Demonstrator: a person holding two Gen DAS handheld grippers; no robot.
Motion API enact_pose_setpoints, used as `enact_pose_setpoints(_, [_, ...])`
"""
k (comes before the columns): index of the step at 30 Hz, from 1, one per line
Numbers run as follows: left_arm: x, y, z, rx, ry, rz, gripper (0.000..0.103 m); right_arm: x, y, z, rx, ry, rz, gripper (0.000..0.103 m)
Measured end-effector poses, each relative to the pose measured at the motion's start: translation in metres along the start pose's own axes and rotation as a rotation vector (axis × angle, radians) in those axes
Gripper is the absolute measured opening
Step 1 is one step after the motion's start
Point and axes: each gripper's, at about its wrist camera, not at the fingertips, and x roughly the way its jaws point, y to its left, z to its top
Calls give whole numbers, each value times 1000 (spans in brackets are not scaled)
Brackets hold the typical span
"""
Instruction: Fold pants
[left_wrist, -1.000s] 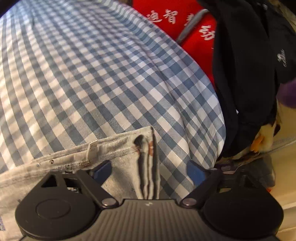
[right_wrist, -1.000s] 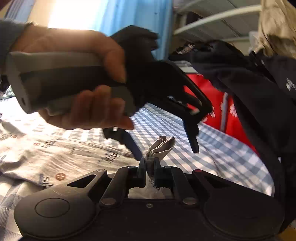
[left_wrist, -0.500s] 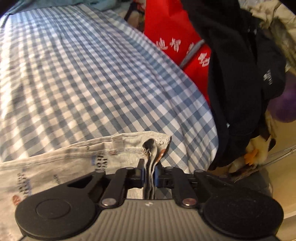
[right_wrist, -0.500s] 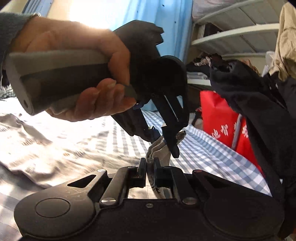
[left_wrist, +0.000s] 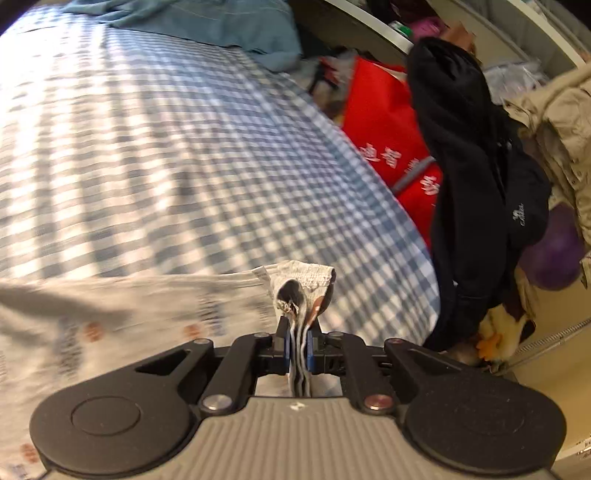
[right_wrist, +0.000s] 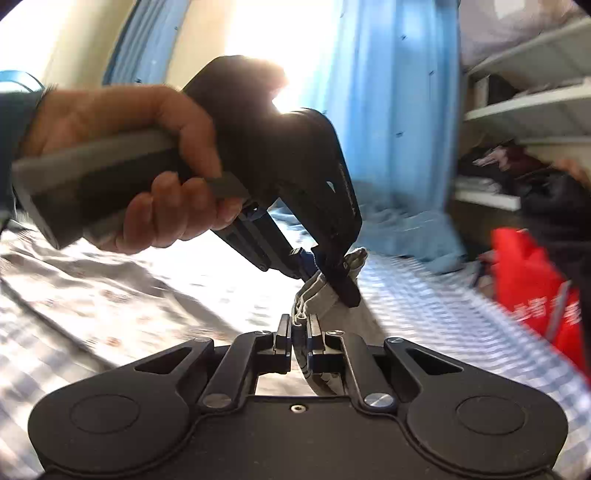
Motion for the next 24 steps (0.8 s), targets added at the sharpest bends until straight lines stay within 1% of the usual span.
enact_pose_setpoints(2, [-8,18,-3,-11,-11,17,8,6,12,3,2,18,37,7])
enact_pose_setpoints(6, [-14,60,-17,-66,-26,24,8,23,41,3,-16,62,87,7])
enact_pose_setpoints(11, [-8,104,-35,-112,-27,26,8,47,72,-9,-31,138,117,7])
enact_pose_setpoints(13, [-3,121,-43,-111,-27,40,8,58,83,-16,-30,174,122,7])
enact_pose_setpoints(15, [3,131,-49,-103,-30,51,8,66,92,-24,-24,200,118,7])
enact_pose_setpoints(17, [8,141,-55,-113,-34,39,8,72,96,-30,-15,216,111,7])
enact_pose_setpoints(20, [9,148,-59,-117,-55,12,8,75,103,-37,-24,211,92,8])
enact_pose_setpoints(24, [8,150,-62,-102,-64,13,8,75,107,-42,-30,201,81,8])
